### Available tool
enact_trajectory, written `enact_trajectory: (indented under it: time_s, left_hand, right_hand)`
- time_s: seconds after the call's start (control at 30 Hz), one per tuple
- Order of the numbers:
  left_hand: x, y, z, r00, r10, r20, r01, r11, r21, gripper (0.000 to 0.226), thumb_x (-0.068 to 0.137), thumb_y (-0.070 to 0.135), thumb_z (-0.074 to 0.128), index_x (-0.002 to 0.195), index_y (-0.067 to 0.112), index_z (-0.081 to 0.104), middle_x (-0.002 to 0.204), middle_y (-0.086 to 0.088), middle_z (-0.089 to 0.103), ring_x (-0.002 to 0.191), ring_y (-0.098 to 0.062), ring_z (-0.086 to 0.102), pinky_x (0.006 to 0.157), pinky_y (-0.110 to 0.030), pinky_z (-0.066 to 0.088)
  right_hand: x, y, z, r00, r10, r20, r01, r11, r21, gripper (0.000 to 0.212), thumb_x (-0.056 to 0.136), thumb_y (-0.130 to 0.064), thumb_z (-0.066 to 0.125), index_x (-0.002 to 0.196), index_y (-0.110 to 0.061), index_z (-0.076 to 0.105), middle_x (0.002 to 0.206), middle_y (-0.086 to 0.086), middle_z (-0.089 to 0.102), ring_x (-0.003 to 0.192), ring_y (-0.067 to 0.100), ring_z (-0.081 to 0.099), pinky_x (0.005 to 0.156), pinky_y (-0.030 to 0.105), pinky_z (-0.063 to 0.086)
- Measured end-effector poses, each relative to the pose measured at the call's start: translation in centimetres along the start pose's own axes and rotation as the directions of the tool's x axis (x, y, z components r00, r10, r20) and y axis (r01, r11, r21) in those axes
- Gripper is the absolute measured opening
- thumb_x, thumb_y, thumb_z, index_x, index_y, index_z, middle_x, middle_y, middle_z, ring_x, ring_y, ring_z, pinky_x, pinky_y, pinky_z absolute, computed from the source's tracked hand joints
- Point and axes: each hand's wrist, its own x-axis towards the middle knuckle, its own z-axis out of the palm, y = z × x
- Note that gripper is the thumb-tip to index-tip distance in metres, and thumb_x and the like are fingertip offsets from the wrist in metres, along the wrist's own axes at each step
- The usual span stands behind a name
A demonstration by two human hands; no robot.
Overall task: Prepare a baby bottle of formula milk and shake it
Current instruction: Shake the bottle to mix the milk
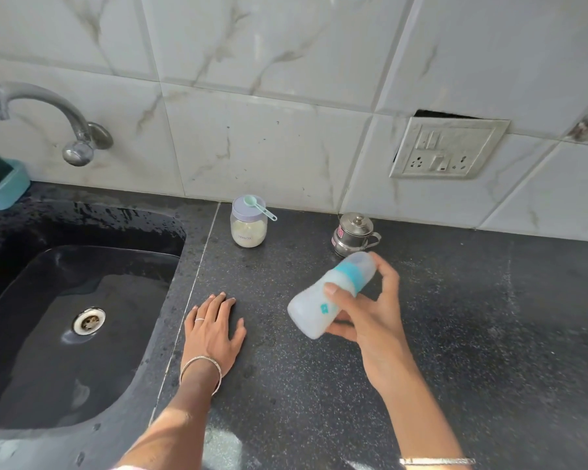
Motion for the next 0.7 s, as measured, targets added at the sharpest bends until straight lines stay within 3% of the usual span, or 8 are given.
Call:
enact_trajectory:
  time_s: [0.1,0.17,0.3,0.43,0.6,0.7]
  left_hand:
    - [0.0,0.1,-0.1,1.000,0.001,0.008,-0.001,1.000,-0.003,0.069,0.090,0.057,0.023,0.137,0.020,0.057,0.149,-0.002,0.052,0.145,-0.024,0.040,0.121,-0.045,0.020]
    - [0.0,0.0,-0.1,1.000,0.000,0.010,0.000,1.000,0.010,0.069,0.090,0.058,0.022,0.137,0.021,0.056,0.150,-0.001,0.051,0.145,-0.023,0.039,0.121,-0.043,0.018]
    - [0.0,0.0,-0.1,1.000,0.002,0.011,-0.002,1.000,0.008,0.069,0.090,0.058,0.022,0.138,0.021,0.056,0.150,-0.001,0.051,0.145,-0.023,0.039,0.121,-0.044,0.018]
    - [0.0,0.1,-0.1,1.000,-0.005,0.010,0.005,1.000,0.001,0.061,0.092,0.054,0.031,0.136,0.020,0.058,0.149,-0.002,0.052,0.145,-0.024,0.039,0.120,-0.045,0.021]
    - [0.0,0.0,0.0,1.000,-0.010,0.011,0.010,1.000,-0.003,0.056,0.092,0.051,0.038,0.136,0.021,0.057,0.149,-0.001,0.052,0.145,-0.023,0.039,0.121,-0.044,0.020]
    - [0.1,0.0,0.0,1.000,-0.012,0.002,0.012,1.000,-0.005,0.055,0.092,0.051,0.040,0.135,0.022,0.058,0.149,-0.001,0.052,0.144,-0.024,0.040,0.120,-0.044,0.021]
  right_hand:
    - [-0.3,0.1,0.0,1.000,-0.002,-0.024,0.002,1.000,0.013,0.086,0.066,-0.025,0.099,0.130,-0.054,0.050,0.109,0.014,0.079,0.088,0.029,0.079,0.065,0.041,0.065]
    - [0.0,0.3,0.0,0.996,-0.017,-0.082,0.020,0.999,0.039,0.083,0.071,-0.023,0.095,0.130,-0.056,0.046,0.115,0.015,0.076,0.097,0.031,0.078,0.066,0.040,0.065]
    - [0.2,0.3,-0.1,0.999,0.032,0.044,-0.030,0.998,-0.050,0.082,0.070,-0.022,0.096,0.130,-0.054,0.050,0.111,0.017,0.078,0.090,0.031,0.080,0.065,0.043,0.065]
    - [0.6,0.8,0.4,0.992,-0.039,-0.122,0.042,0.999,0.022,0.077,0.082,-0.013,0.087,0.130,-0.055,0.043,0.118,0.015,0.075,0.101,0.030,0.078,0.066,0.041,0.065]
    - [0.0,1.5,1.2,0.996,0.065,0.065,-0.059,0.995,-0.086,0.082,0.067,-0.023,0.097,0.127,-0.055,0.051,0.116,0.020,0.075,0.096,0.033,0.079,0.065,0.047,0.065]
    - [0.6,1.8,1.4,0.997,0.006,-0.071,-0.005,1.000,0.010,0.078,0.079,-0.015,0.092,0.127,-0.055,0.045,0.116,0.013,0.076,0.099,0.031,0.079,0.065,0.044,0.066]
